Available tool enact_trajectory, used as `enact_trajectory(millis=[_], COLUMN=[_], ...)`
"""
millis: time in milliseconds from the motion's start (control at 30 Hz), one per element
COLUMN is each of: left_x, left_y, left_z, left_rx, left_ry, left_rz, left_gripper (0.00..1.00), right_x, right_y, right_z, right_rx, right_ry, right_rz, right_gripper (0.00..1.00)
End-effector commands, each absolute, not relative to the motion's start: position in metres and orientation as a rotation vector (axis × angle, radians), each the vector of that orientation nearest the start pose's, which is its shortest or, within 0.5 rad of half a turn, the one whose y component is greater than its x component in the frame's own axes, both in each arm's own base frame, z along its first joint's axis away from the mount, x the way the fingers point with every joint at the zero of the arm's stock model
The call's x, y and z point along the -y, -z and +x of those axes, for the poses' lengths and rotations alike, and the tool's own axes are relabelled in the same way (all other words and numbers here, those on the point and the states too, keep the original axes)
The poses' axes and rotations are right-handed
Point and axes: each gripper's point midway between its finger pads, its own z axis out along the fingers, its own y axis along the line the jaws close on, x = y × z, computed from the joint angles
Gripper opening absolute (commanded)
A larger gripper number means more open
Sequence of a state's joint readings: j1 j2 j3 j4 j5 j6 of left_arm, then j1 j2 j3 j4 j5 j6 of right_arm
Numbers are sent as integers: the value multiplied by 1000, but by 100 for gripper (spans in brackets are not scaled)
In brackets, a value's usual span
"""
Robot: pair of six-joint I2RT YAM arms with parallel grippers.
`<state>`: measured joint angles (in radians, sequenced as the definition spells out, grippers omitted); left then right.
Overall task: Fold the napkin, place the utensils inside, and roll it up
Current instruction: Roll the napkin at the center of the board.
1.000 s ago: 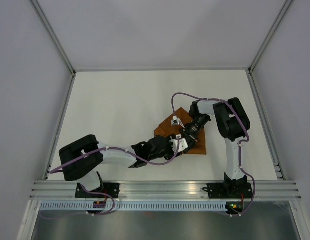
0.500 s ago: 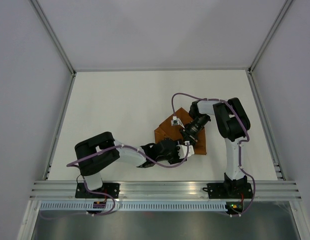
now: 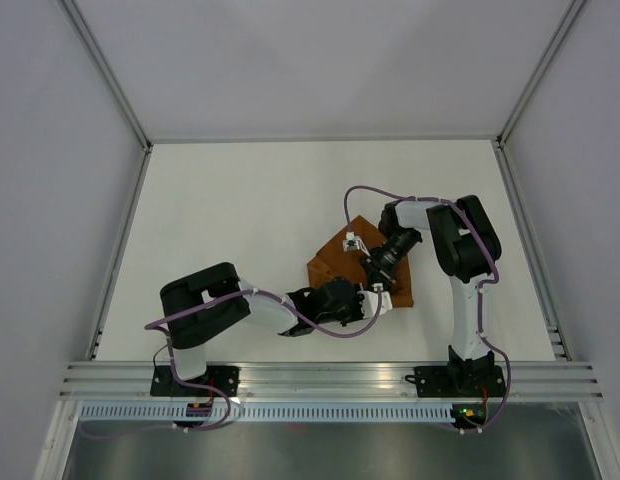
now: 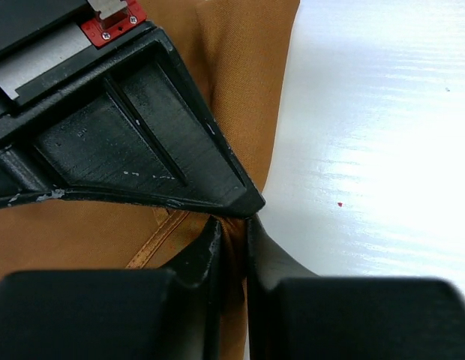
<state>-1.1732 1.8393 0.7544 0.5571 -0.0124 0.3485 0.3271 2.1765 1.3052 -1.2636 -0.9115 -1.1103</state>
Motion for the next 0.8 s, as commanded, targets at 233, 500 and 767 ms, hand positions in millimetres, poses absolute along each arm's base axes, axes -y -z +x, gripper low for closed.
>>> enact_trajectory(millis=[233, 500, 767], left_x=[393, 390, 383], left_y=[22, 22, 16], left_z=[170, 166, 166], left_rx=[-1730, -1861, -2021], left_ry=[592, 844, 1184], left_rz=[1469, 1391, 1270], left_gripper=[2, 2, 2], right_x=[-178, -183, -168], right_y=[15, -39, -71], right_z=[222, 245, 255], right_rx=[-2287, -2123, -1976], right_ry=[-1257, -1099, -886], right_rz=[-1699, -1600, -1479], right_gripper=[41, 54, 56])
